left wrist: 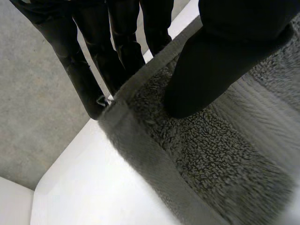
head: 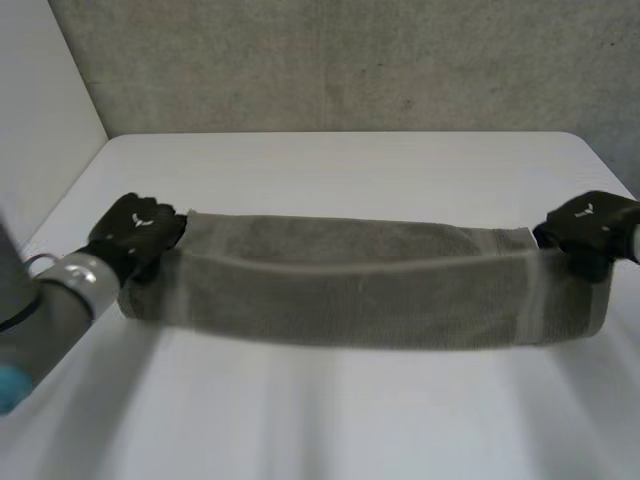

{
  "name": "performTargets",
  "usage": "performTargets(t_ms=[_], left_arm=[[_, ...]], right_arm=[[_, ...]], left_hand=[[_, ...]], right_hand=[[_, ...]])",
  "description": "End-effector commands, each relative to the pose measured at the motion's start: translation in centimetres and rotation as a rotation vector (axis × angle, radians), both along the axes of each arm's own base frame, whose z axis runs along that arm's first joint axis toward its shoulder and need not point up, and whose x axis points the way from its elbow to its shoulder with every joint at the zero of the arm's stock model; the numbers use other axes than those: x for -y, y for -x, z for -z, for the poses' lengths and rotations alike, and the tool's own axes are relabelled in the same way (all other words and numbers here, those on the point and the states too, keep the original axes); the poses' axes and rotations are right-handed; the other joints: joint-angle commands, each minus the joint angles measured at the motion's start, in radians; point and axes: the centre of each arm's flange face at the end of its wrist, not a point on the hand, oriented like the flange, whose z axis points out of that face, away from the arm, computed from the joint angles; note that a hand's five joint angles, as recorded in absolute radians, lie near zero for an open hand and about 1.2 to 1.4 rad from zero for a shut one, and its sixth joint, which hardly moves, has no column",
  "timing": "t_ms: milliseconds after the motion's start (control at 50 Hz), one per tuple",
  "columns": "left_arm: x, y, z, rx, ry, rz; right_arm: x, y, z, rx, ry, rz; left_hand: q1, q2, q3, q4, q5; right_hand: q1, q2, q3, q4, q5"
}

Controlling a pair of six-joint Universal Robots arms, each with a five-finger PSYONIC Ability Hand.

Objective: Fold the towel.

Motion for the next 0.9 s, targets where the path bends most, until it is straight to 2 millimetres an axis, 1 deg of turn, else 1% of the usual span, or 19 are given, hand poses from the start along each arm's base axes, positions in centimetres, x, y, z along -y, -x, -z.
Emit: performTargets(t_ms=[20, 40, 140, 240, 260, 280, 300, 320, 340, 360, 440, 540, 580, 620, 660, 720, 780, 820, 900], left_arm=[[6.2, 3.0, 2.1, 0.000, 0.050, -0.102], [6.2, 3.0, 2.1, 0.000, 0.050, -0.102], [9.1, 3.8, 3.0, -0.003, 0.096, -0.150], [11.1, 5.3, 3.9, -0.033, 0.175, -0.133], [11.1, 5.3, 4.0, -0.034, 0.175, -0.133], [11.2, 5.7, 4.2, -0.043, 0.199, -0.127], [11.2, 6.1, 4.4, -0.052, 0.222, -0.124], [11.2, 6.1, 4.4, -0.052, 0.222, -0.124], [11.0, 6.6, 4.6, -0.057, 0.239, -0.117], [10.7, 6.9, 4.8, -0.058, 0.247, -0.109], [10.3, 6.9, 5.5, -0.060, 0.244, -0.104], [9.5, 6.6, 6.1, -0.051, 0.220, -0.109], [8.9, 6.0, 4.8, -0.054, 0.222, -0.123], [8.9, 6.0, 4.8, -0.054, 0.222, -0.123], [7.2, 5.2, 4.0, -0.055, 0.195, -0.129], [6.0, 4.9, 3.5, -0.066, 0.176, -0.128], [3.1, 3.9, 2.5, -0.124, 0.125, -0.136], [2.3, 3.7, 2.2, -0.159, 0.108, -0.140], [0.7, 3.2, 2.0, -0.239, 0.057, -0.155]], right_arm=[[4.5, -3.0, 2.5, 0.046, 0.174, 0.067], [4.5, -3.0, 2.5, 0.046, 0.174, 0.067], [7.5, -3.5, 3.2, 0.139, 0.349, 0.127], [8.7, -4.5, 3.8, 0.153, 0.422, 0.133], [9.0, -4.4, 4.4, 0.147, 0.419, 0.144], [9.0, -4.4, 4.4, 0.147, 0.419, 0.144], [9.3, -4.4, 4.8, 0.143, 0.419, 0.156], [9.5, -4.2, 5.3, 0.135, 0.413, 0.172], [9.5, -4.2, 5.3, 0.135, 0.413, 0.172], [9.6, -4.2, 5.7, 0.126, 0.406, 0.188], [9.3, -4.2, 6.0, 0.121, 0.395, 0.204], [7.9, -4.7, 6.3, 0.124, 0.360, 0.195], [6.2, -4.9, 4.1, 0.140, 0.375, 0.179], [5.4, -4.8, 3.4, 0.140, 0.375, 0.178], [4.5, -4.7, 3.3, 0.136, 0.360, 0.178], [2.7, -4.5, 3.8, 0.127, 0.302, 0.171], [1.6, -4.1, 3.9, 0.118, 0.260, 0.173], [-0.3, -3.7, 5.4, 0.102, 0.153, 0.168], [-1.2, -3.7, 6.5, 0.100, 0.106, 0.156]], left_hand=[[0.237, 0.179, 0.179, 0.178, 0.207], [0.237, 0.179, 0.179, 0.178, 0.207], [0.237, 0.179, 0.179, 0.178, 0.207], [0.237, 0.179, 0.179, 0.178, 0.207], [0.237, 0.179, 0.179, 0.178, 0.207], [0.182, 0.124, 0.125, 0.123, 0.152], [-0.338, -0.397, -0.396, -0.398, -0.369], [-0.344, -0.402, -0.402, -0.403, -0.374], [-0.817, -0.876, -0.875, -0.877, -0.848], [-0.985, -1.043, -1.042, -1.044, -1.015], [-0.984, -1.042, -1.042, -1.043, -1.014], [-0.981, -1.039, -1.039, -1.040, -1.011], [-0.978, -1.036, -1.036, -1.037, -1.008], [-0.978, -1.036, -1.036, -1.037, -1.008], [-0.972, -1.030, -1.030, -1.031, -1.002], [-0.972, -1.030, -1.030, -1.031, -1.002], [-0.969, -1.027, -1.027, -1.028, -0.999], [-0.969, -1.027, -1.027, -1.028, -0.999], [-0.966, -1.024, -1.024, -1.025, -0.996]], right_hand=[[0.061, 0.066, 0.058, 0.062, 0.046], [0.061, 0.066, 0.058, 0.062, 0.046], [0.061, 0.066, 0.058, 0.062, 0.046], [0.061, 0.066, 0.058, 0.062, 0.046], [-0.301, -0.296, -0.305, -0.300, -0.316], [-0.305, -0.300, -0.308, -0.304, -0.320], [-0.694, -0.690, -0.698, -0.693, -0.710], [-1.076, -1.071, -1.080, -1.075, -1.091], [-1.080, -1.075, -1.083, -1.079, -1.095], [-1.160, -1.156, -1.164, -1.160, -1.176], [-1.160, -1.156, -1.164, -1.160, -1.176], [-1.160, -1.156, -1.164, -1.160, -1.176], [-1.160, -1.156, -1.164, -1.160, -1.176], [-1.160, -1.156, -1.164, -1.160, -1.176], [-1.160, -1.156, -1.164, -1.160, -1.176], [-1.160, -1.156, -1.164, -1.160, -1.176], [-1.160, -1.156, -1.164, -1.160, -1.176], [-1.113, -1.109, -1.117, -1.112, -1.129], [-0.995, -0.990, -0.998, -0.994, -1.010]])
